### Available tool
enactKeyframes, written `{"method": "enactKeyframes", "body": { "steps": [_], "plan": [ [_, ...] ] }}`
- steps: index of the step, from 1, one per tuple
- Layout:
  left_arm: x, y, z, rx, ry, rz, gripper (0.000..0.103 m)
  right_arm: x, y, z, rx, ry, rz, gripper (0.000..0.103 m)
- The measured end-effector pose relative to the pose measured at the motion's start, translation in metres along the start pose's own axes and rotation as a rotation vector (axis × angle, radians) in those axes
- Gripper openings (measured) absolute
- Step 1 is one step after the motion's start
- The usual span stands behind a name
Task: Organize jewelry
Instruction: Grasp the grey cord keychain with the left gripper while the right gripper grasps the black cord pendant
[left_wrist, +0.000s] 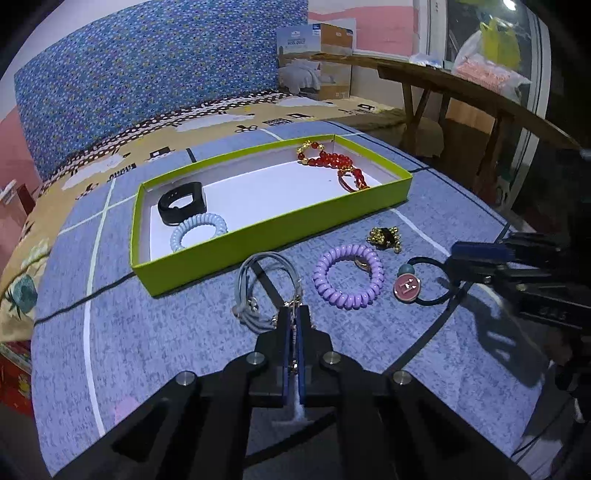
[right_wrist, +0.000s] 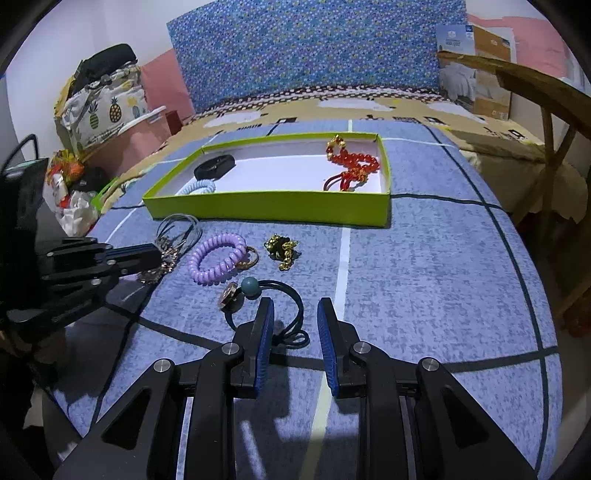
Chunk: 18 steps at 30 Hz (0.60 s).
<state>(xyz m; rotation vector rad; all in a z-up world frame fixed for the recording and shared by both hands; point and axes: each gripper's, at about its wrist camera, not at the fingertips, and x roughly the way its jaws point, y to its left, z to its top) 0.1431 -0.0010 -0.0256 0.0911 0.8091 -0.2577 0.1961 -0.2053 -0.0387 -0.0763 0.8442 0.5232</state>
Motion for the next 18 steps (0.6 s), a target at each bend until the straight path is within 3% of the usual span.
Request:
{"method": "enactKeyframes", "body": {
  "steps": [7,8,11,18],
  "plan": [
    [-0.014,0.002,-0.006,-0.048,-0.028,-0.011,0.000,0.009,0.013,-0.001,-0.085,0.041,-0.032,0.023],
    [-0.017,0.002,-0.007,-0.055,-0.033,-0.013,0.000,0.009,0.014,-0.002,-0.093,0.042,-0.040,0.012],
    [-0.023,0.001,-0.009,-0.068,-0.047,-0.020,0.000,0.006,0.014,-0.004,-0.093,0.043,-0.043,0.002],
    [-0.030,0.002,-0.014,-0.083,-0.057,-0.021,0.000,-0.006,0.012,-0.011,-0.069,0.025,-0.037,0.001]
  ]
}}
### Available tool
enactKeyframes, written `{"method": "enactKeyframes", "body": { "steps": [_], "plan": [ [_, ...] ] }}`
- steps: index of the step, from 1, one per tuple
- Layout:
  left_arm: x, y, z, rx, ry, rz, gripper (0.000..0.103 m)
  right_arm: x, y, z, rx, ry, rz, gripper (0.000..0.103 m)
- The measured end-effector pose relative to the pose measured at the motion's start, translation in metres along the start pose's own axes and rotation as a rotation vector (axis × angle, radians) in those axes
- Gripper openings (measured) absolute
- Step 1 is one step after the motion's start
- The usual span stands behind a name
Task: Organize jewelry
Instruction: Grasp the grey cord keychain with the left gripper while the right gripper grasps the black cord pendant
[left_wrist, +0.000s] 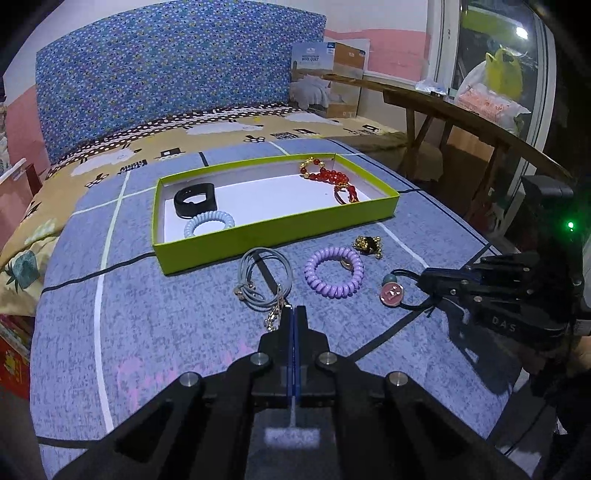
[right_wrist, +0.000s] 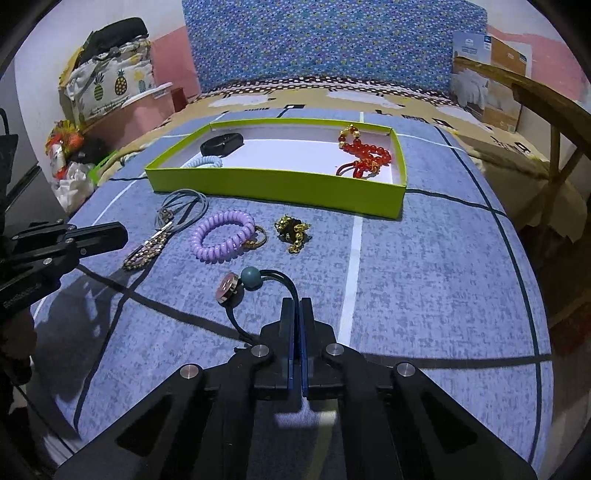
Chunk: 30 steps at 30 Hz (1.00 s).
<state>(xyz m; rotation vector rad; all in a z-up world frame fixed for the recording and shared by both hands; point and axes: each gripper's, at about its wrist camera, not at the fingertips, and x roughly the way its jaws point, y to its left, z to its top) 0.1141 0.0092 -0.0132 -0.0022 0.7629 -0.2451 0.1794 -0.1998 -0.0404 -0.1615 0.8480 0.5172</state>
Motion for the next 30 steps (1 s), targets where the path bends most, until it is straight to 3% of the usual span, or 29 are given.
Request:
{"method": "enactKeyframes", "body": {
  "steps": [7,11,12,17,24,30],
  "plan": [
    [0.002,0.008,0.000,-0.005,0.014,0.002,0.002,-0.007,-0.002,-0.004,0.022,-0.009,0.014,0.001],
    [0.010,0.009,0.000,-0.006,0.036,0.015,0.025,-0.008,-0.002,-0.005,0.026,-0.008,0.017,0.001],
    [0.013,0.009,-0.001,-0.009,0.043,0.015,0.026,-0.008,-0.002,-0.006,0.027,-0.008,0.018,0.001],
    [0.021,0.004,-0.002,0.007,0.067,0.037,0.026,-0.008,-0.002,-0.006,0.028,-0.008,0.019,0.001],
    [0.025,-0.004,-0.003,0.052,0.079,0.049,0.009,-0.006,-0.003,-0.008,0.033,-0.006,0.024,0.001],
    [0.028,-0.010,-0.002,0.094,0.096,0.065,0.006,-0.006,-0.003,-0.009,0.033,-0.007,0.026,0.001]
  ]
}}
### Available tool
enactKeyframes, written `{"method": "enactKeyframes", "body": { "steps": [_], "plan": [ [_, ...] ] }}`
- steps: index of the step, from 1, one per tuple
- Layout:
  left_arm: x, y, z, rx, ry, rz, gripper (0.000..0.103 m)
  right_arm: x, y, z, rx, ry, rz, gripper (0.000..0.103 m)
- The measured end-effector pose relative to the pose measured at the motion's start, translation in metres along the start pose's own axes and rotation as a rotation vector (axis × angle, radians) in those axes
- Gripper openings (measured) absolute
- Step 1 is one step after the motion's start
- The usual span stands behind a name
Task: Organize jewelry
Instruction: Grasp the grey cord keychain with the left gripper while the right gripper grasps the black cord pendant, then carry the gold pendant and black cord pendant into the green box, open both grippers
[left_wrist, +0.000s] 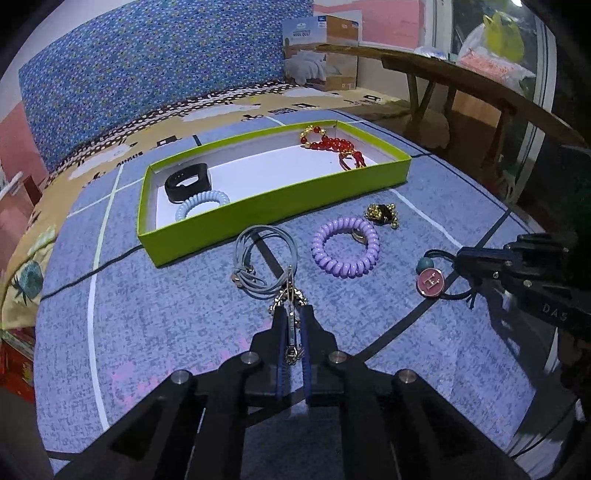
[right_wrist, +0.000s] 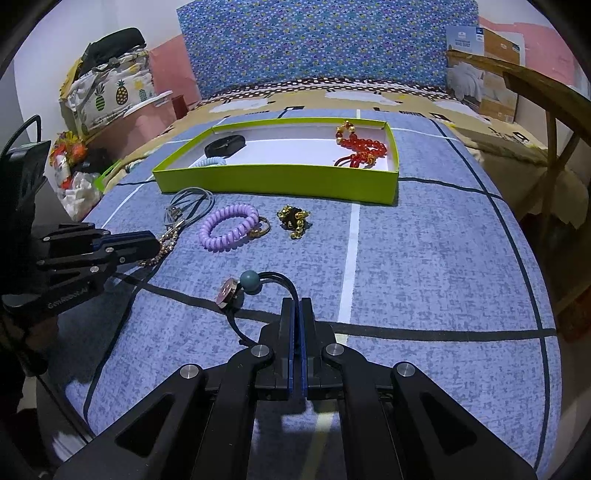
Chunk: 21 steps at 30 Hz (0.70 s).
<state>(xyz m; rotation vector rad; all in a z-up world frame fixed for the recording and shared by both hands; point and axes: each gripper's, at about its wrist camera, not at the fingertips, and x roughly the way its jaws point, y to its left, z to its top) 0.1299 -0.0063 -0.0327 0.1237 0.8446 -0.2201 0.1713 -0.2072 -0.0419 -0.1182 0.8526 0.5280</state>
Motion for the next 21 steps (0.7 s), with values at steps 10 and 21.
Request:
{"method": "enactKeyframes", "body": {
  "steps": [10,21],
  "plan": [
    [-0.016,0.002,-0.003,-0.034,-0.047,-0.012,0.004,-0.018,0.001,0.004,0.000,-0.050,-0.002,0.001],
    [-0.047,0.008,0.004,-0.090,-0.133,-0.047,0.004,-0.034,0.008,0.017,-0.010,-0.101,0.034,0.001]
  ]
}}
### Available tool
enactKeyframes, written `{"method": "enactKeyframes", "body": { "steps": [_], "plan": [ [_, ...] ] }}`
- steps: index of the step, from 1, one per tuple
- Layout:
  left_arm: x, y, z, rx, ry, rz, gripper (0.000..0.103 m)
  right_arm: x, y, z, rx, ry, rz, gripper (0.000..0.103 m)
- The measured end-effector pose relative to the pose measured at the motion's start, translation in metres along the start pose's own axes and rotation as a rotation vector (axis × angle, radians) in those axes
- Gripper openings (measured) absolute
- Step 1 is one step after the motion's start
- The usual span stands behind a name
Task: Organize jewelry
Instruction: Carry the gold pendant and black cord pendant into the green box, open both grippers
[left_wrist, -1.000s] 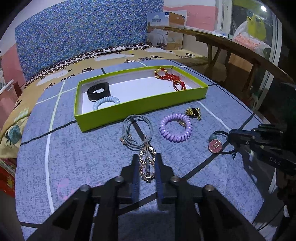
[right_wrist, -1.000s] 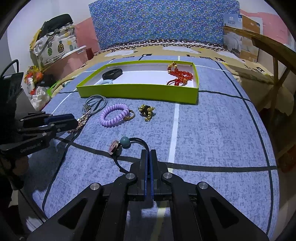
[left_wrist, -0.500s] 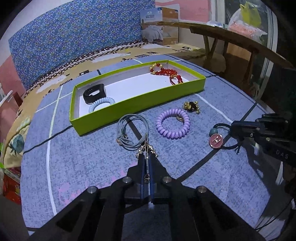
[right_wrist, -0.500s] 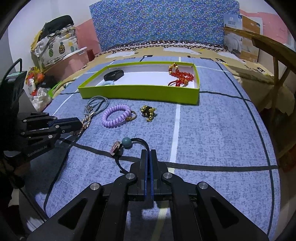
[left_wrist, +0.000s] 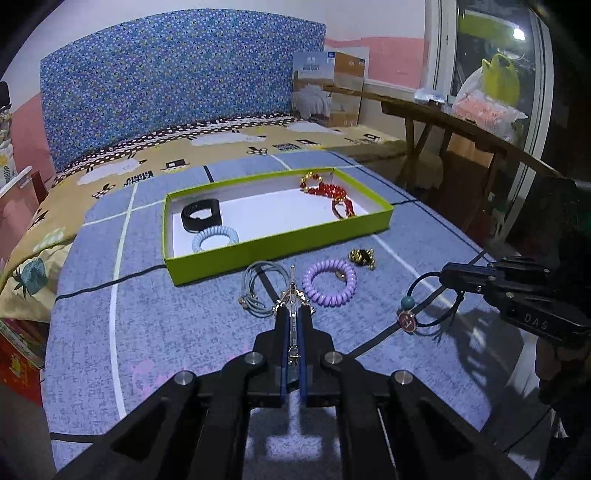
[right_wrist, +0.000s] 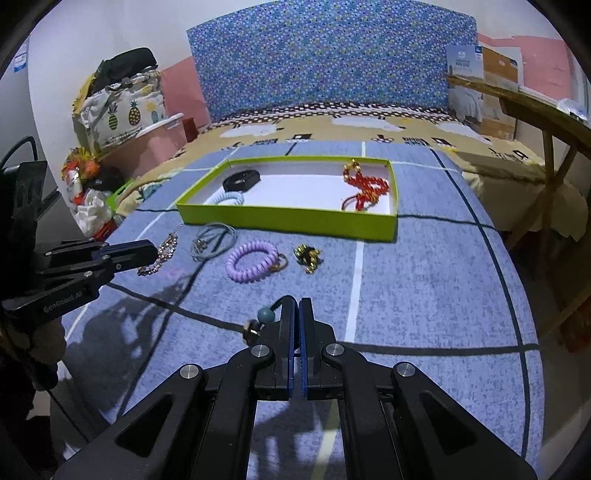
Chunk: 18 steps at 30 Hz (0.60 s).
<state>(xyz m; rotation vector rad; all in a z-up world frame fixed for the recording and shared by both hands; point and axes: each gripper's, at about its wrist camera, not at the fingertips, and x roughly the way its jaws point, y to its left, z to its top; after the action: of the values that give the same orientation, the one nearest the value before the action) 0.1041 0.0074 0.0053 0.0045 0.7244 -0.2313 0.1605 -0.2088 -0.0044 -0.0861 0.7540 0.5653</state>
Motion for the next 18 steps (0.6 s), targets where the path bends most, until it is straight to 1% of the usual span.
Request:
{"method": "enactKeyframes", "body": {
  "steps": [8,18],
  "plan": [
    [-0.004,0.003,0.018,-0.011,-0.035,-0.003,0.004,-0.007,0.001,0.026,-0.030,-0.049,0.004,0.001],
    [0.014,0.007,0.054,0.016,-0.058,0.009,0.004,0.006,-0.008,0.070,-0.043,-0.105,0.010,0.001]
  ]
}}
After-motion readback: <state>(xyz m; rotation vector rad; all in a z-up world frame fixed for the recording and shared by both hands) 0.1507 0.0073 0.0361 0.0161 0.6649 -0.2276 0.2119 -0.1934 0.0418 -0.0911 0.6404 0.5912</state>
